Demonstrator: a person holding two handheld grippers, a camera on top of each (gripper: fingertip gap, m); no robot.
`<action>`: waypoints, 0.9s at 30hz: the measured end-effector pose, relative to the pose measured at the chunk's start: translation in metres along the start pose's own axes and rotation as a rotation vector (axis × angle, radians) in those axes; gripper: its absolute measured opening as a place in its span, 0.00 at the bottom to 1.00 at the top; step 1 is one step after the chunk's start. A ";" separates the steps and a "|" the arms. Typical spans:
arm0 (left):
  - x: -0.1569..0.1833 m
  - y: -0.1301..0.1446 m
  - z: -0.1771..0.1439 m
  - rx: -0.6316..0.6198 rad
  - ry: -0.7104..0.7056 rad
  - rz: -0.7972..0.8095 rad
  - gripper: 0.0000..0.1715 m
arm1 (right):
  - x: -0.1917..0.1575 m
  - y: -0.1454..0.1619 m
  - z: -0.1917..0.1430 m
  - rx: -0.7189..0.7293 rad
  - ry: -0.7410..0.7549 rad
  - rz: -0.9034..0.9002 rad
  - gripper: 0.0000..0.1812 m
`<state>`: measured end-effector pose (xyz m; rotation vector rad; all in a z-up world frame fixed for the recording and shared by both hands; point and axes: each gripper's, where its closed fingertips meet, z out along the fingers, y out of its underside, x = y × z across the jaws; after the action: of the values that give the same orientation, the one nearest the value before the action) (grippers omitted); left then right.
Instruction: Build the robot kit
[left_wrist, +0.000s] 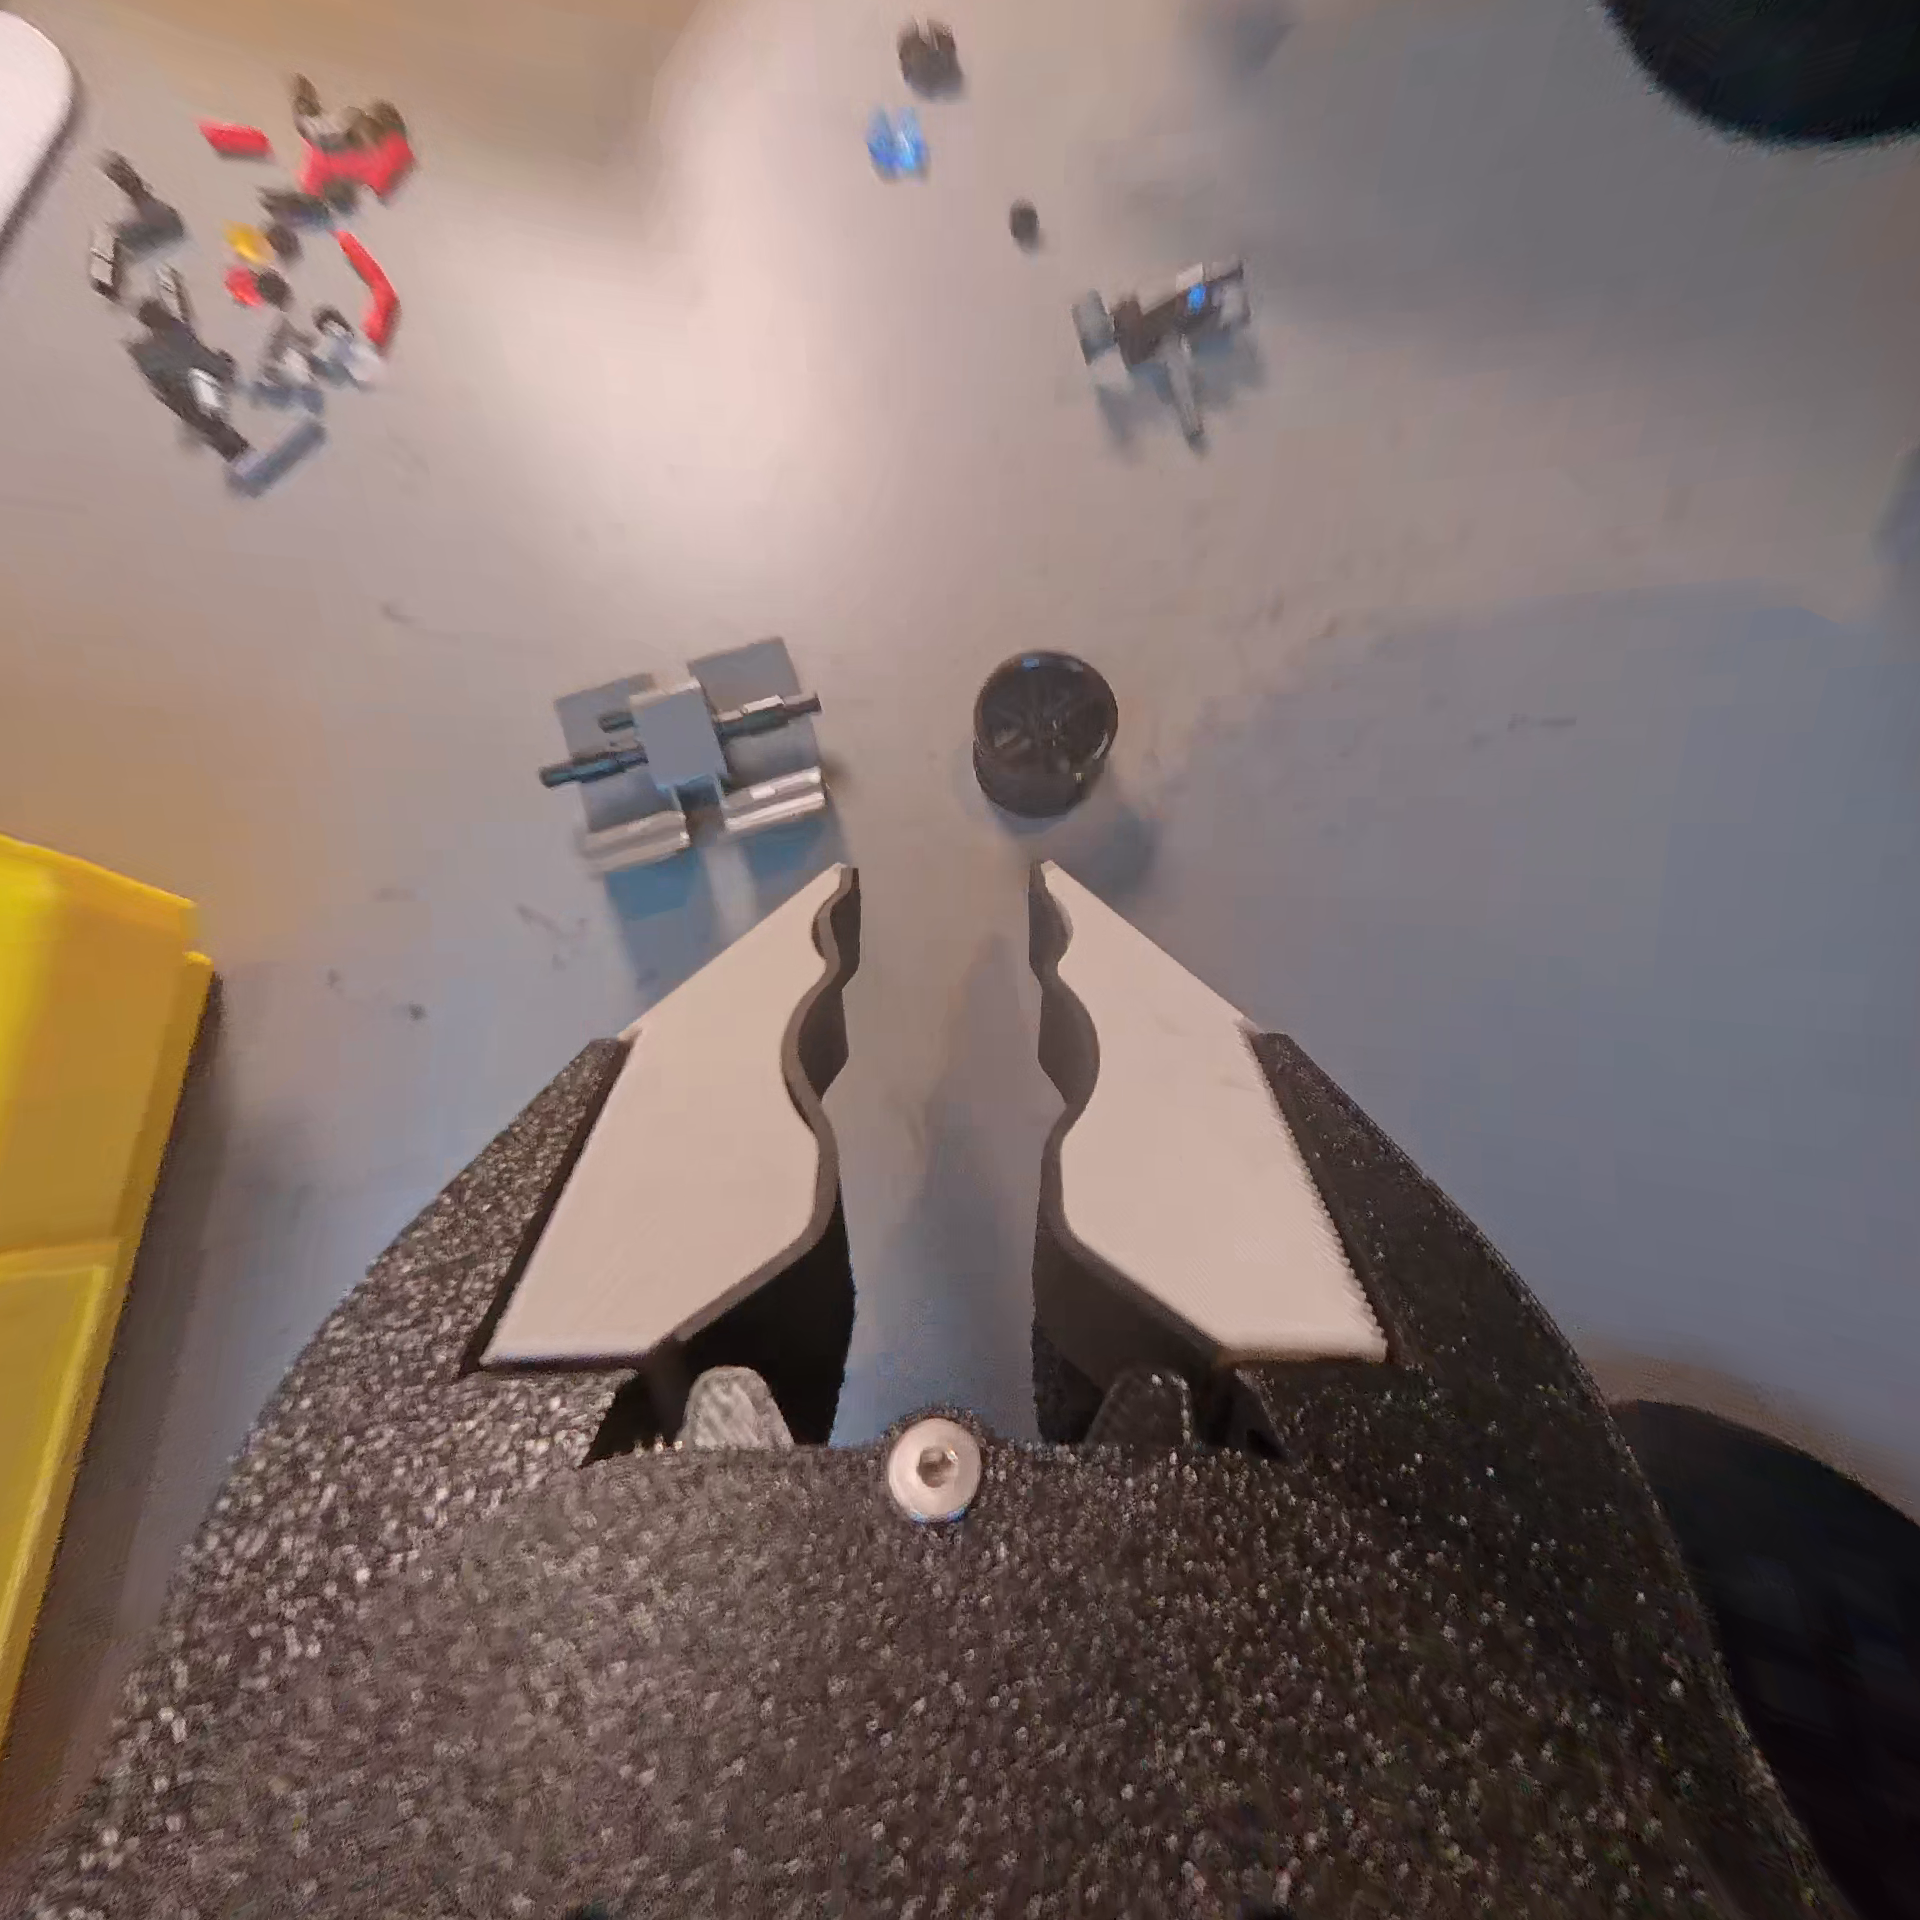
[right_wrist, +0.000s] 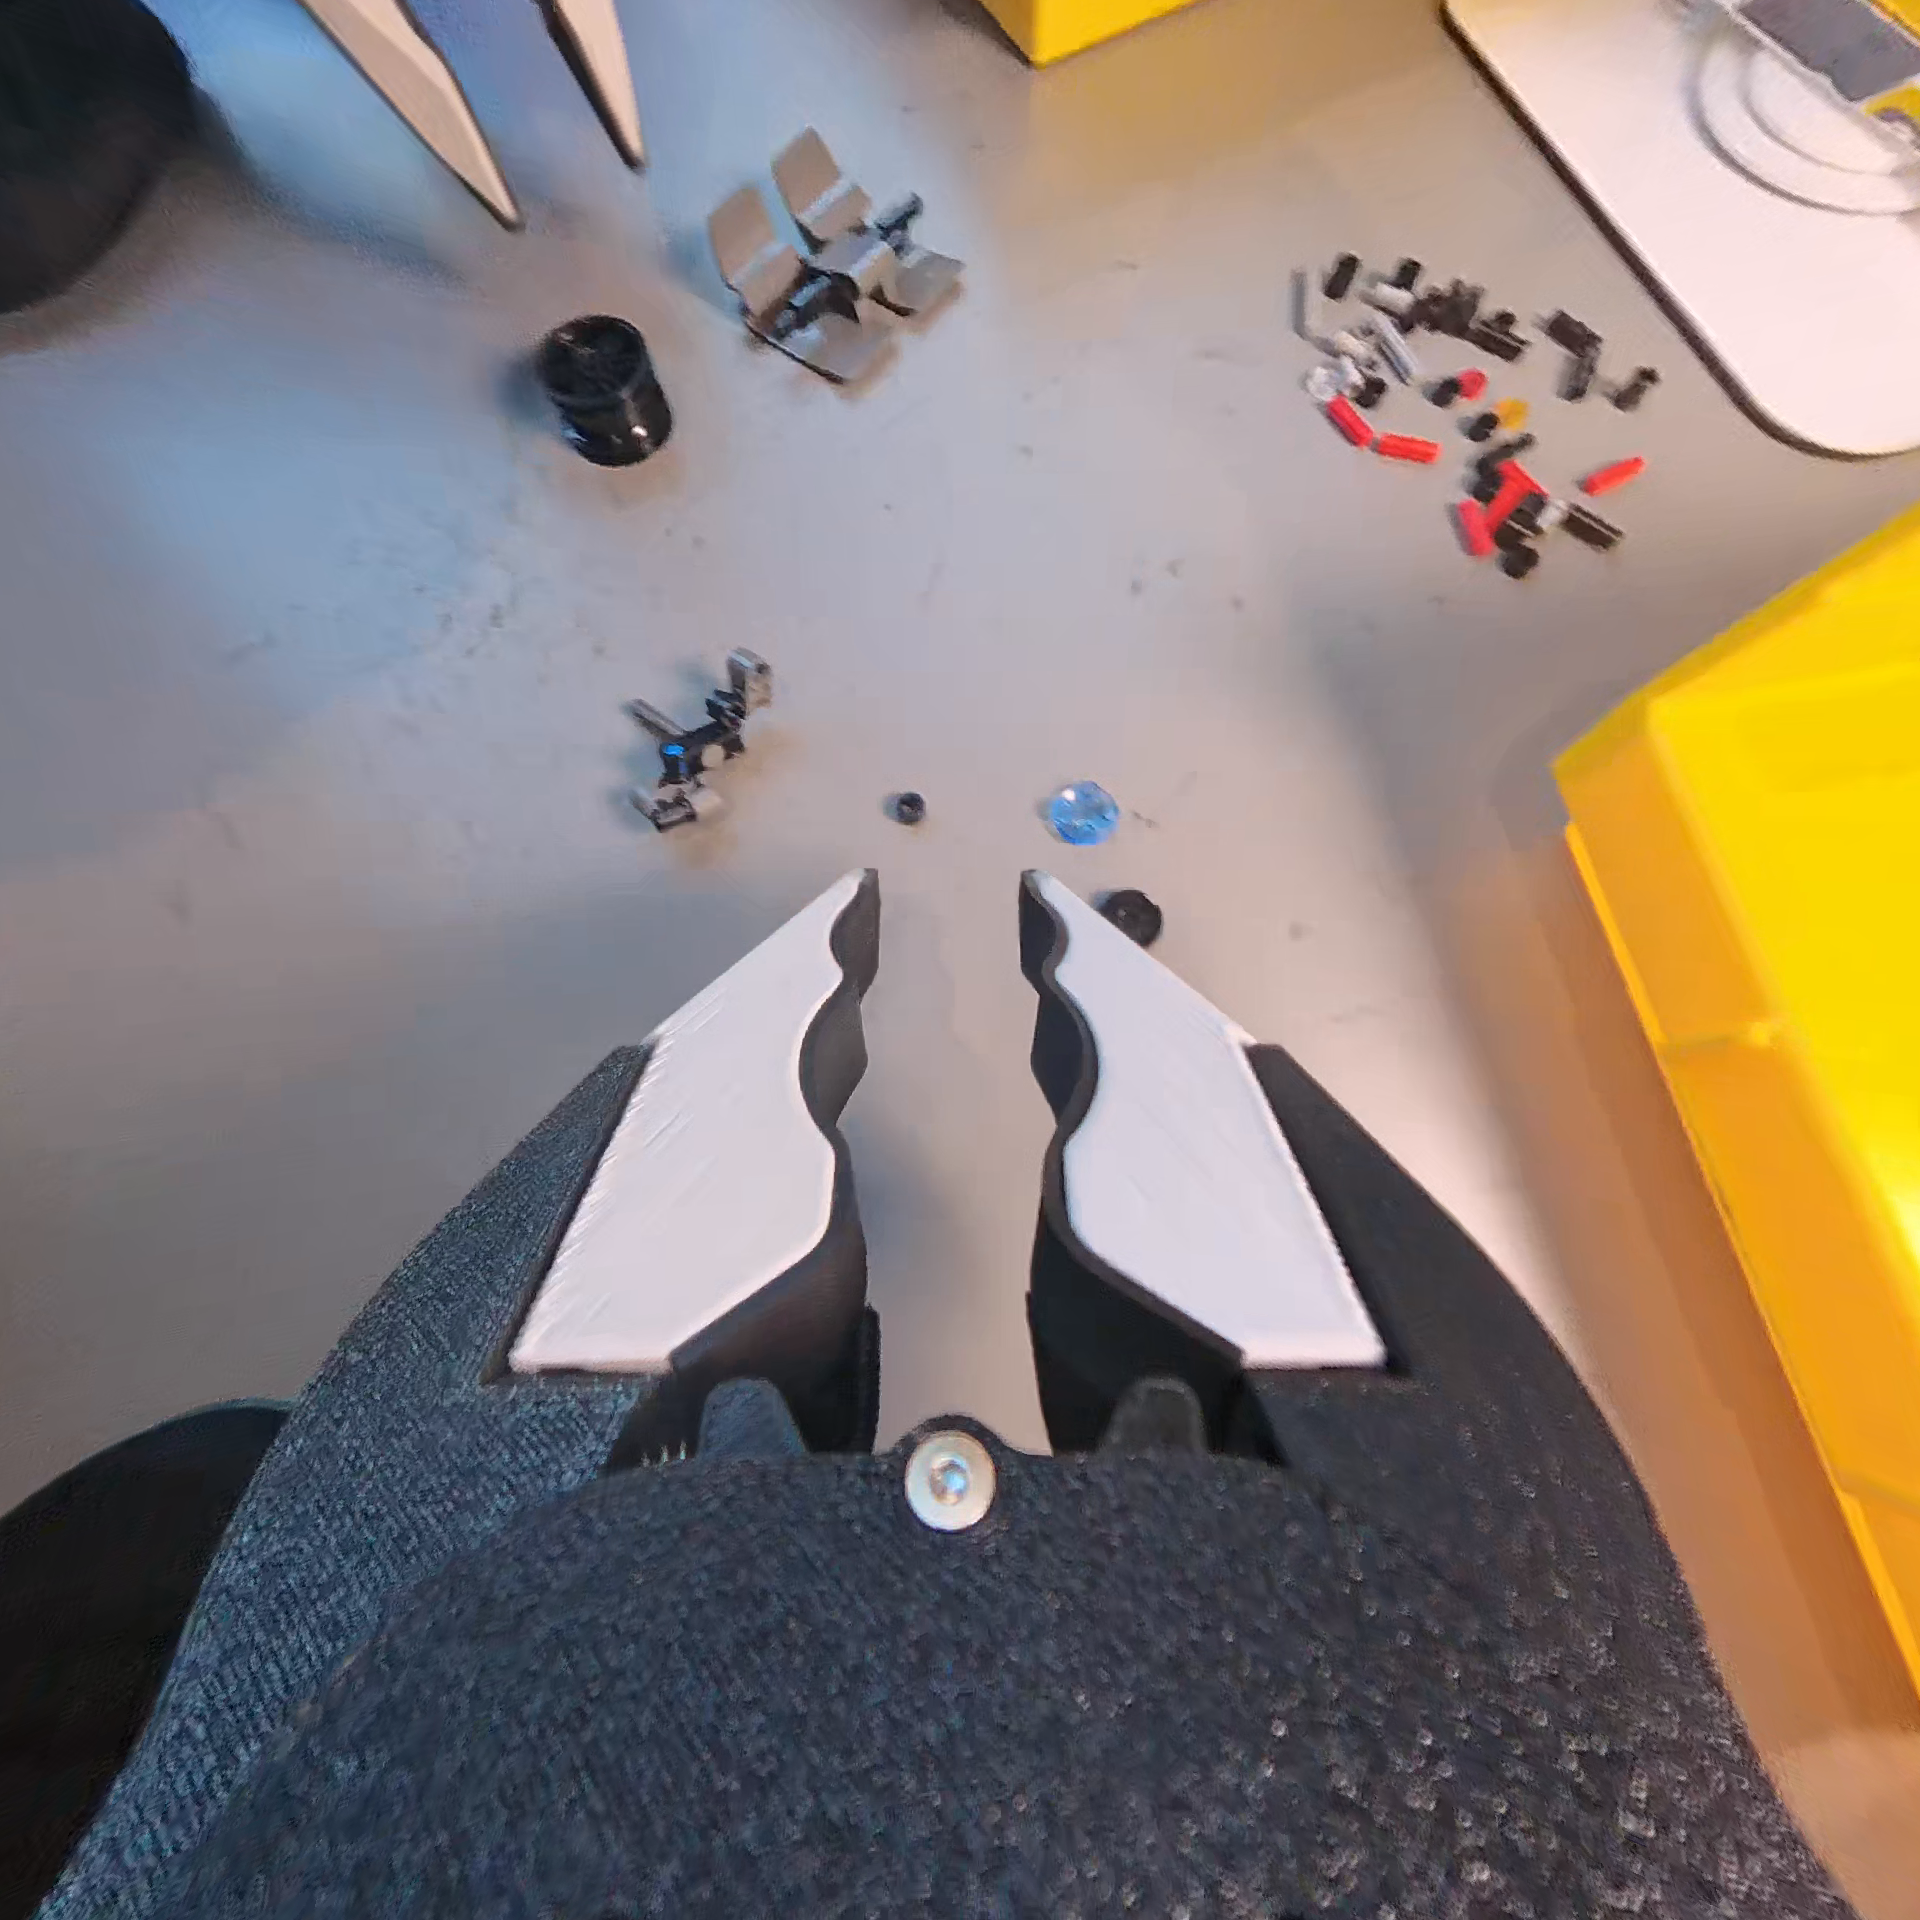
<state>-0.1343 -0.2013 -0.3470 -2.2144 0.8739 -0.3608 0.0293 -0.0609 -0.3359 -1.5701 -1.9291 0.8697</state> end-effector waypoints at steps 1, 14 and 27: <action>-0.002 -0.009 -0.003 0.055 -0.007 -0.011 0.18 | 0.004 0.003 0.001 -0.007 0.012 0.008 0.14; 0.050 -0.087 0.035 0.348 0.127 0.016 0.16 | -0.014 0.008 0.049 -0.129 -0.028 -0.056 0.10; 0.046 -0.087 0.038 0.371 0.108 -0.014 0.14 | -0.011 0.007 0.052 -0.155 -0.066 -0.052 0.05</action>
<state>-0.0406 -0.1681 -0.3121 -1.8728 0.7769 -0.6030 -0.0015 -0.0793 -0.3762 -1.5880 -2.1193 0.7756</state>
